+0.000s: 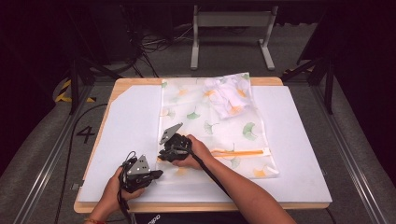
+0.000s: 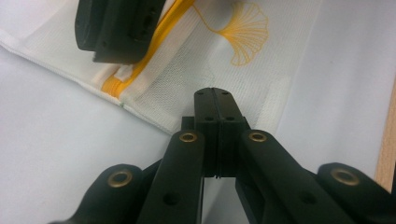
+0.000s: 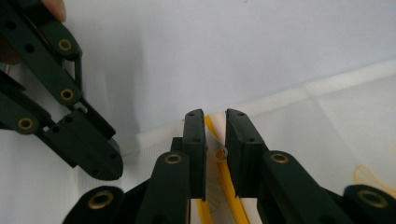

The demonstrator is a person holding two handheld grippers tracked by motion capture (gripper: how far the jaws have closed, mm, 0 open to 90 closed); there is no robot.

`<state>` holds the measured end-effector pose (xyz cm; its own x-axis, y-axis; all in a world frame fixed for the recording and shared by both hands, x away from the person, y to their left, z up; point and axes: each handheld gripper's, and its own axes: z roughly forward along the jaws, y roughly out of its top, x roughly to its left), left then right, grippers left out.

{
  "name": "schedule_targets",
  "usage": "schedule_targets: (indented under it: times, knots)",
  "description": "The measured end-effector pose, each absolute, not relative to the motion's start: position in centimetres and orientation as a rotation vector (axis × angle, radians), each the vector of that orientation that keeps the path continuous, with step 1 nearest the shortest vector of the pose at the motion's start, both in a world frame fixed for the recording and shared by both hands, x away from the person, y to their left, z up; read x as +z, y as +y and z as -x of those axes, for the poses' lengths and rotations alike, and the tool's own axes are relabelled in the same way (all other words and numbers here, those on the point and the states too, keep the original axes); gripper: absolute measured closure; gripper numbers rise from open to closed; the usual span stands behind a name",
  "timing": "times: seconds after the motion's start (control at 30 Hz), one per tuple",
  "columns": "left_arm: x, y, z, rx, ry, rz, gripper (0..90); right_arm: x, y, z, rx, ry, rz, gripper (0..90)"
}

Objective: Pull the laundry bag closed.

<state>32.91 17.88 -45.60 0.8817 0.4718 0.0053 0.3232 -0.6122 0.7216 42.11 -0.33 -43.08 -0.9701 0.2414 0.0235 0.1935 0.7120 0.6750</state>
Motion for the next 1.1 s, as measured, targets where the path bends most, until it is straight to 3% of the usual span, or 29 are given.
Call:
schedule_targets:
  times: [0.43, 0.5, 0.63, 0.7, 0.8, 1.1]
  knots:
    - [-45.62, 17.90, -32.92, 0.250, 0.566, -2.278, 90.0, -43.38, -0.84, -42.07, 1.062, 2.901, -0.351, 79.8]
    - [-45.62, 17.88, -32.90, 0.249, 0.565, -2.279, 90.0, -43.63, -0.71, -42.14, 1.055, 2.912, -0.354, 73.8]
    - [-45.63, 17.88, -32.89, 0.252, 0.564, -2.277, 90.0, -43.88, -0.60, -42.35, 1.087, 2.914, -0.387, 71.6]
    - [-45.63, 17.91, -32.91, 0.249, 0.565, -2.278, 90.0, -43.93, -0.53, -42.39, 1.091, 2.914, -0.386, 73.7]
    - [-45.64, 17.93, -32.91, 0.249, 0.564, -2.277, 90.0, -43.97, -0.46, -42.30, 1.077, 2.912, -0.360, 83.7]
    - [-45.69, 18.00, -32.95, 0.240, 0.568, -2.268, 90.0, -43.40, -0.36, -42.17, 0.991, 2.920, -0.281, 84.2]
